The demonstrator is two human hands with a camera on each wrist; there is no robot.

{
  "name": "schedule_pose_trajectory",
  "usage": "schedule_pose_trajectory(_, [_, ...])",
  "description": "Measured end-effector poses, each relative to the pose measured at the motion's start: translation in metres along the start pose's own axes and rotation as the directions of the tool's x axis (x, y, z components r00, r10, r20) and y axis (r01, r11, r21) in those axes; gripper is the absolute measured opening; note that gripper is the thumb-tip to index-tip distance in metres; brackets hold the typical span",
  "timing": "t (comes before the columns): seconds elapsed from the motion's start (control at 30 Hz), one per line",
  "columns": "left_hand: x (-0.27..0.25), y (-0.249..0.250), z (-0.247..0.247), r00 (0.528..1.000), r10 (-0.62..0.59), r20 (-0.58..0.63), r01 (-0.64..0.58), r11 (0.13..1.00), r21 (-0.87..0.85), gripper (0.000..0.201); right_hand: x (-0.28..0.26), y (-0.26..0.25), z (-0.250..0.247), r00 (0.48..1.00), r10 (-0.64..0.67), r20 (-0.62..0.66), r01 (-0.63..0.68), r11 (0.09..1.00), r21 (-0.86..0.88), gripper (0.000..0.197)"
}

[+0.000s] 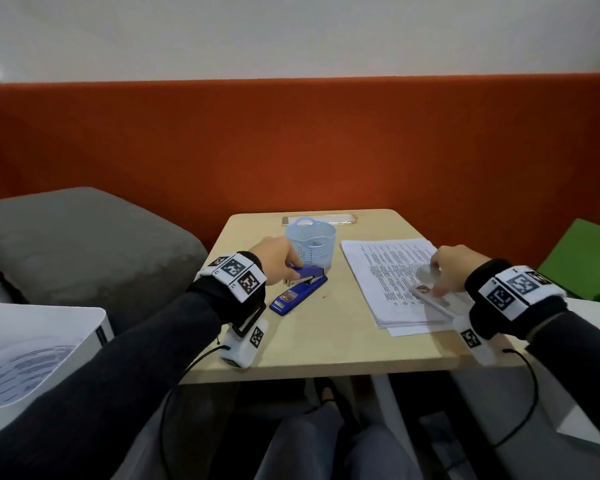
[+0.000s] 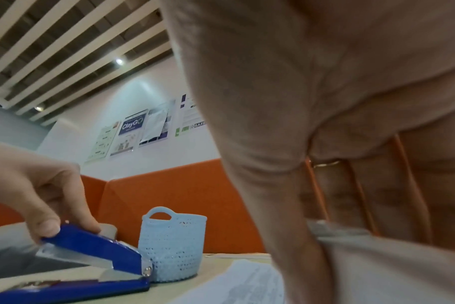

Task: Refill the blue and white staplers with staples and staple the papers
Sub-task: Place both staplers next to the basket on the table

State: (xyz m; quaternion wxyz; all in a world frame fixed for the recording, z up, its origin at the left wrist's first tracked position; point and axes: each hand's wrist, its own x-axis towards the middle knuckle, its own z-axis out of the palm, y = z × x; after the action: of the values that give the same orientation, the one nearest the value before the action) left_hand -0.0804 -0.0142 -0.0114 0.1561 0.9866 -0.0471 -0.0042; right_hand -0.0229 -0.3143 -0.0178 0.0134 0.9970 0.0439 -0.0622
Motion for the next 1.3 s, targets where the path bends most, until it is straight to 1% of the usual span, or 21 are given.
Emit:
schedule_pose_trajectory(0.1, [0.0, -0.003, 0.0, 1.0, -0.013, 0.026, 0.013, 1.0, -0.014, 0.038, -0.003, -0.003, -0.003, 0.999, -0.034, -0.007, 0.034, 0.999, 0.003, 0.043])
schedule_pose_trajectory(0.17, [0.001, -0.005, 0.001, 0.999, -0.016, 0.045, 0.017, 1.0, -0.01, 0.04, -0.004, -0.01, -0.007, 0.997, -0.072, -0.03, 0.073, 0.997, 0.026, 0.05])
schedule_pose_trajectory(0.23, [0.003, -0.006, 0.004, 0.998, -0.019, 0.063, 0.018, 1.0, 0.018, 0.041, -0.006, -0.019, -0.014, 0.989, -0.128, -0.069, 0.133, 0.988, 0.076, 0.054])
schedule_pose_trajectory(0.3, [0.004, -0.007, 0.007, 0.997, -0.022, 0.08, 0.019, 0.999, 0.045, 0.043, -0.01, -0.033, -0.021, 0.972, -0.21, -0.109, 0.222, 0.969, 0.112, 0.054])
schedule_pose_trajectory(0.37, [0.005, -0.007, 0.008, 0.994, -0.027, 0.104, 0.02, 0.997, 0.074, 0.045, -0.014, -0.049, -0.027, 0.944, -0.3, -0.137, 0.317, 0.94, 0.128, 0.05])
schedule_pose_trajectory(0.47, [0.004, -0.009, 0.009, 0.991, -0.021, 0.135, 0.008, 0.995, 0.099, 0.046, -0.024, -0.077, -0.034, 0.885, -0.438, -0.156, 0.458, 0.88, 0.125, 0.039])
schedule_pose_trajectory(0.53, [0.003, -0.011, 0.009, 0.99, -0.014, 0.137, 0.0, 0.995, 0.098, 0.045, -0.027, -0.095, -0.035, 0.852, -0.5, -0.153, 0.518, 0.847, 0.117, 0.036])
schedule_pose_trajectory(0.63, [0.003, -0.014, 0.008, 0.995, 0.01, 0.102, -0.017, 0.998, 0.068, 0.04, -0.027, -0.117, -0.031, 0.817, -0.567, -0.101, 0.576, 0.805, 0.142, 0.039])
schedule_pose_trajectory(0.7, [0.004, -0.015, 0.007, 0.996, 0.026, 0.084, -0.028, 0.999, 0.026, 0.038, -0.026, -0.127, -0.026, 0.784, -0.617, -0.074, 0.621, 0.772, 0.134, 0.042])
schedule_pose_trajectory(0.8, [0.001, -0.015, 0.009, 0.998, 0.044, 0.035, -0.042, 0.997, -0.06, 0.037, -0.025, -0.135, -0.016, 0.741, -0.664, -0.1, 0.671, 0.737, 0.077, 0.045])
schedule_pose_trajectory(0.83, [0.001, -0.014, 0.01, 0.998, 0.054, 0.013, -0.053, 0.995, -0.083, 0.036, -0.024, -0.135, -0.012, 0.738, -0.664, -0.116, 0.674, 0.735, 0.075, 0.045])
schedule_pose_trajectory(0.87, [0.0, -0.014, 0.012, 0.998, 0.06, -0.007, -0.061, 0.993, -0.104, 0.036, -0.022, -0.133, -0.008, 0.748, -0.651, -0.132, 0.662, 0.745, 0.082, 0.047])
schedule_pose_trajectory(0.93, [-0.001, -0.014, 0.016, 0.997, 0.06, -0.039, -0.066, 0.987, -0.147, 0.036, -0.02, -0.128, -0.001, 0.793, -0.585, -0.169, 0.605, 0.79, 0.1, 0.047])
schedule_pose_trajectory(1.0, [0.0, -0.015, 0.019, 0.997, 0.054, -0.063, -0.065, 0.979, -0.193, 0.037, -0.018, -0.121, 0.004, 0.843, -0.502, -0.191, 0.528, 0.841, 0.12, 0.043])
schedule_pose_trajectory(1.07, [0.0, -0.016, 0.021, 0.996, 0.047, -0.073, -0.062, 0.973, -0.224, 0.038, -0.018, -0.116, 0.009, 0.885, -0.436, -0.165, 0.46, 0.874, 0.156, 0.036])
schedule_pose_trajectory(1.1, [0.0, -0.015, 0.021, 0.996, 0.047, -0.074, -0.063, 0.971, -0.232, 0.038, -0.018, -0.115, 0.012, 0.897, -0.419, -0.143, 0.44, 0.879, 0.182, 0.032])
schedule_pose_trajectory(1.2, [0.0, -0.011, 0.024, 0.994, 0.065, -0.084, -0.083, 0.969, -0.233, 0.037, -0.02, -0.114, 0.019, 0.892, -0.449, -0.045, 0.444, 0.856, 0.265, 0.015])
schedule_pose_trajectory(1.23, [-0.001, -0.009, 0.023, 0.994, 0.071, -0.083, -0.088, 0.97, -0.225, 0.037, -0.021, -0.114, 0.02, 0.886, -0.464, -0.01, 0.446, 0.845, 0.295, 0.014])
schedule_pose_trajectory(1.27, [-0.001, -0.008, 0.022, 0.994, 0.077, -0.073, -0.091, 0.973, -0.211, 0.036, -0.024, -0.113, 0.02, 0.88, -0.475, 0.026, 0.441, 0.835, 0.329, 0.021])
schedule_pose_trajectory(1.3, [-0.002, -0.006, 0.019, 0.995, 0.081, -0.054, -0.09, 0.977, -0.192, 0.035, -0.027, -0.112, 0.019, 0.872, -0.488, 0.047, 0.44, 0.822, 0.363, 0.034])
